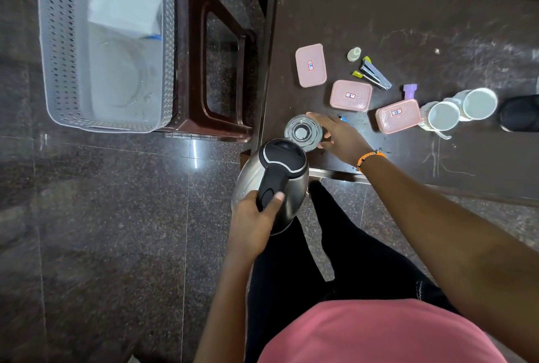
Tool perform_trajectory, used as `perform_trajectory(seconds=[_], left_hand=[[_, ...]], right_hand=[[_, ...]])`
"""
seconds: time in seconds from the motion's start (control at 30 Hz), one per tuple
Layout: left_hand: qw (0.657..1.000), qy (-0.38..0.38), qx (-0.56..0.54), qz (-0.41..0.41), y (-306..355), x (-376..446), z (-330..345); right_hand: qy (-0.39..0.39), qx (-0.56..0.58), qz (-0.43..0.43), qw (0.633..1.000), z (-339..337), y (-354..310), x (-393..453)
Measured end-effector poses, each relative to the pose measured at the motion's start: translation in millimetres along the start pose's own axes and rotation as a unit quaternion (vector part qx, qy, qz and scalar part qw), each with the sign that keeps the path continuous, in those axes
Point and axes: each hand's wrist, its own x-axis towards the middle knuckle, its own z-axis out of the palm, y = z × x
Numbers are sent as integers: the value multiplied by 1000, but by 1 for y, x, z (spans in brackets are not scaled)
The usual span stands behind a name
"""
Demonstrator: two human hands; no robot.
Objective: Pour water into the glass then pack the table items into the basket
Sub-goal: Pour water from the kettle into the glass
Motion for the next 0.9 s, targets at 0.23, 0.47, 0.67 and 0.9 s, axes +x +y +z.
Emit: perform_trajectory(seconds=[0.23,0.47,0.67,0.9], left_hand=[[993,-7,106,42,-4,4,-2],[989,1,122,78,1,9,-8],[986,12,142,89,6,10,-9],[984,25,162,77,15,13,-8]], right_hand=[[11,0,-3,1000,2,2,0],[10,-5,4,1000,4,1,-1],[5,1,8,1000,5,2,1],[4,33,0,999,6,3,1]])
